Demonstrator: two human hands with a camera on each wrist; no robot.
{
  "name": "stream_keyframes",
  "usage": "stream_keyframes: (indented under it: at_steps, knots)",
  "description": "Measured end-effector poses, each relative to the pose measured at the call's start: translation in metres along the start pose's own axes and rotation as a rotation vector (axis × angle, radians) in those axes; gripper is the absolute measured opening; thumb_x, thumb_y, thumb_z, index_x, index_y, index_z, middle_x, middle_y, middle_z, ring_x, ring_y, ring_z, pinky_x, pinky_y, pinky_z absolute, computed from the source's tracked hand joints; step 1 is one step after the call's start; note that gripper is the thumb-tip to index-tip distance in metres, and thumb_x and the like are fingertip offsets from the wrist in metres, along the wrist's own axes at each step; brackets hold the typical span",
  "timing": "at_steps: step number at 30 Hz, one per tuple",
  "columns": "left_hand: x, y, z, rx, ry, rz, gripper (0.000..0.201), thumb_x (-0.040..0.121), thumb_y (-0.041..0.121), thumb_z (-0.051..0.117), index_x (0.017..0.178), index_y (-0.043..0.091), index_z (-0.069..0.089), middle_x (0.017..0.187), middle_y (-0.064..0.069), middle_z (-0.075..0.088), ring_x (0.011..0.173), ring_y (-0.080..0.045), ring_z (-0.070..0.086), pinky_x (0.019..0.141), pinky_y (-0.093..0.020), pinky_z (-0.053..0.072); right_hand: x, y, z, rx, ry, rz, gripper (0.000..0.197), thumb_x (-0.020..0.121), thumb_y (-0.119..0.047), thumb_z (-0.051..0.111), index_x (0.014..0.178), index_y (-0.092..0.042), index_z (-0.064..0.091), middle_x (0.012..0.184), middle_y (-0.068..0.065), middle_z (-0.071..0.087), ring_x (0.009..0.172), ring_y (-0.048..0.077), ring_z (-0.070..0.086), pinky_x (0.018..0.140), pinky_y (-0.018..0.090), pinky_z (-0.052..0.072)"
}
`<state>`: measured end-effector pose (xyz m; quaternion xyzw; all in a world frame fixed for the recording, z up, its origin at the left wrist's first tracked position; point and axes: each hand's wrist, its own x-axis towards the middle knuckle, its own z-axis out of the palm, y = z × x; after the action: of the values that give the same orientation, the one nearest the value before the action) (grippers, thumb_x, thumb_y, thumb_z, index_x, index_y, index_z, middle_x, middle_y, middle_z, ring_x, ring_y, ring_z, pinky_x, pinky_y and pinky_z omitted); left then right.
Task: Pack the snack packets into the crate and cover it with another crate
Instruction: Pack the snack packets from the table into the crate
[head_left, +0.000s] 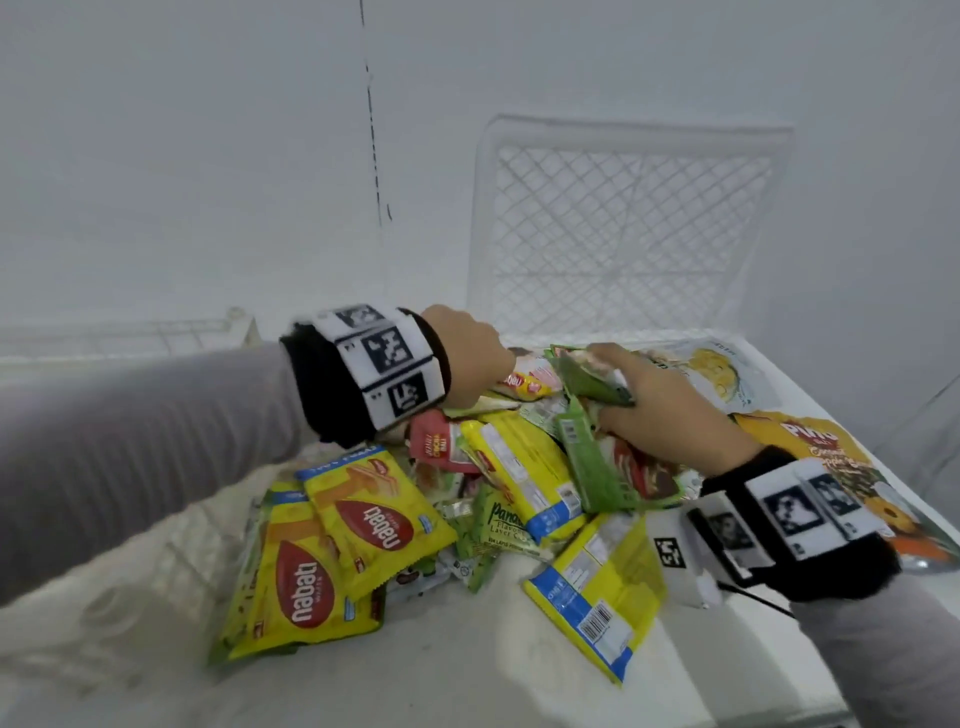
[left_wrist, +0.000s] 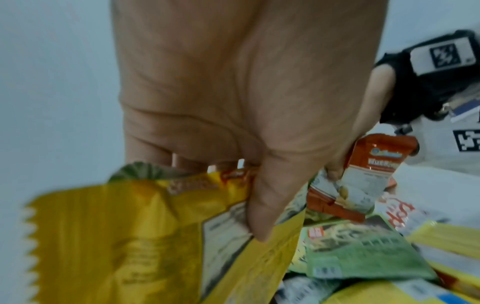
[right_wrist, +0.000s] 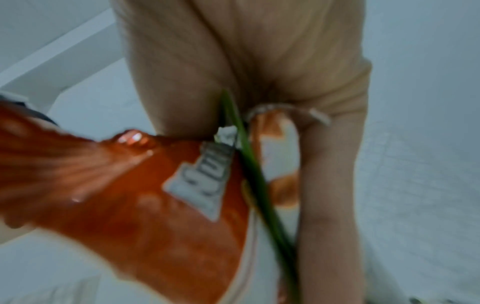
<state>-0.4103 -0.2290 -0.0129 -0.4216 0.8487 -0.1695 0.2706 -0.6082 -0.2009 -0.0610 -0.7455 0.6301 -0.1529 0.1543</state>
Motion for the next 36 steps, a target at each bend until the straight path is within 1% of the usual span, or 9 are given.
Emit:
stream_keyframes:
  at_steps: [3, 5, 7, 9, 16, 20, 26, 31, 36]
  knots:
    - [-0.027, -0.032, -0.008, -0.046, 0.025, -0.035, 0.037, 0.097, 0.024, 0.038, 0.131, 0.011, 0.039, 0.115, -0.011, 0.055, 0.086, -0.03, 0.056, 0.062, -0.032, 0.042, 0.012, -0.019, -0.012, 0.037, 0.03, -0.017, 0.059, 0.087, -0.02, 0.059, 0.139, -0.032, 0.034, 0.124, 0.005, 0.055, 0.065, 0.007, 0.049, 0.048, 0.007, 0.036]
    - [-0.05, -0.056, -0.013, -0.129, 0.054, -0.058, 0.04, 0.097, 0.039, 0.035, 0.124, 0.011, 0.042, 0.11, -0.014, 0.056, 0.084, -0.03, 0.056, 0.068, -0.028, 0.044, 0.021, -0.038, -0.016, 0.082, 0.053, -0.042, 0.06, 0.085, -0.021, 0.062, 0.138, -0.033, 0.035, 0.13, 0.004, 0.053, 0.087, 0.015, 0.053, 0.064, 0.016, 0.038]
    - [-0.073, -0.082, -0.013, -0.197, 0.096, -0.077, 0.021, 0.095, 0.027, 0.04, 0.107, 0.011, 0.047, 0.093, -0.01, 0.054, 0.07, -0.024, 0.051, 0.061, -0.02, 0.04, 0.028, -0.062, -0.018, 0.184, 0.044, -0.07, 0.06, 0.084, -0.02, 0.064, 0.136, -0.035, 0.038, 0.131, 0.003, 0.053, 0.102, 0.02, 0.056, 0.078, 0.026, 0.043]
    - [-0.095, -0.11, -0.007, -0.258, 0.093, -0.127, 0.015, 0.09, 0.014, 0.044, 0.104, 0.011, 0.048, 0.088, -0.006, 0.051, 0.076, -0.025, 0.051, 0.067, -0.027, 0.041, 0.033, -0.093, -0.016, 0.31, 0.012, -0.122, 0.057, 0.082, -0.017, 0.065, 0.13, -0.037, 0.042, 0.122, 0.0, 0.058, 0.098, 0.022, 0.062, 0.082, 0.039, 0.053]
    - [-0.175, -0.18, 0.055, -0.547, 0.045, -0.266, 0.011, 0.086, 0.019, 0.057, 0.093, 0.011, 0.052, 0.079, -0.004, 0.058, 0.072, -0.021, 0.057, 0.062, -0.029, 0.046, 0.05, -0.227, 0.02, 0.543, -0.039, -0.279, 0.05, 0.079, 0.0, 0.062, 0.113, -0.035, 0.051, 0.096, -0.008, 0.063, 0.08, 0.004, 0.061, 0.07, 0.019, 0.051]
    - [-0.208, -0.2, 0.114, -0.653, 0.007, -0.327, 0.019, 0.083, 0.021, 0.059, 0.097, 0.009, 0.056, 0.089, -0.01, 0.062, 0.085, -0.029, 0.061, 0.076, -0.038, 0.054, 0.055, -0.295, 0.052, 0.491, -0.132, -0.264, 0.05, 0.081, -0.01, 0.061, 0.123, -0.033, 0.047, 0.105, 0.002, 0.062, 0.089, 0.02, 0.065, 0.078, 0.038, 0.054]
    - [-0.224, -0.224, 0.197, -0.922, -0.028, -0.365, 0.027, 0.081, 0.024, 0.065, 0.072, 0.01, 0.044, 0.067, -0.008, 0.053, 0.059, -0.026, 0.051, 0.056, -0.034, 0.044, 0.068, -0.365, 0.101, 0.369, -0.26, -0.172, 0.053, 0.085, -0.014, 0.057, 0.131, -0.029, 0.037, 0.098, 0.003, 0.06, 0.071, 0.017, 0.062, 0.046, 0.022, 0.049]
    - [-0.206, -0.22, 0.247, -1.125, -0.101, -0.286, 0.037, 0.085, 0.03, 0.066, 0.065, 0.009, 0.043, 0.057, -0.007, 0.042, 0.045, -0.022, 0.042, 0.043, -0.025, 0.038, 0.078, -0.392, 0.139, -0.011, -0.326, -0.094, 0.058, 0.091, -0.02, 0.051, 0.142, -0.019, 0.022, 0.118, 0.015, 0.056, 0.099, 0.03, 0.057, 0.072, 0.03, 0.046]
    - [-0.198, -0.217, 0.284, -1.311, -0.189, -0.292, 0.022, 0.093, 0.022, 0.055, 0.078, 0.005, 0.051, 0.076, -0.021, 0.05, 0.078, -0.036, 0.07, 0.067, -0.038, 0.055, 0.077, -0.394, 0.161, -0.284, -0.427, -0.043, 0.073, 0.09, -0.042, 0.056, 0.143, -0.009, 0.02, 0.133, 0.015, 0.05, 0.117, 0.03, 0.051, 0.089, 0.034, 0.044]
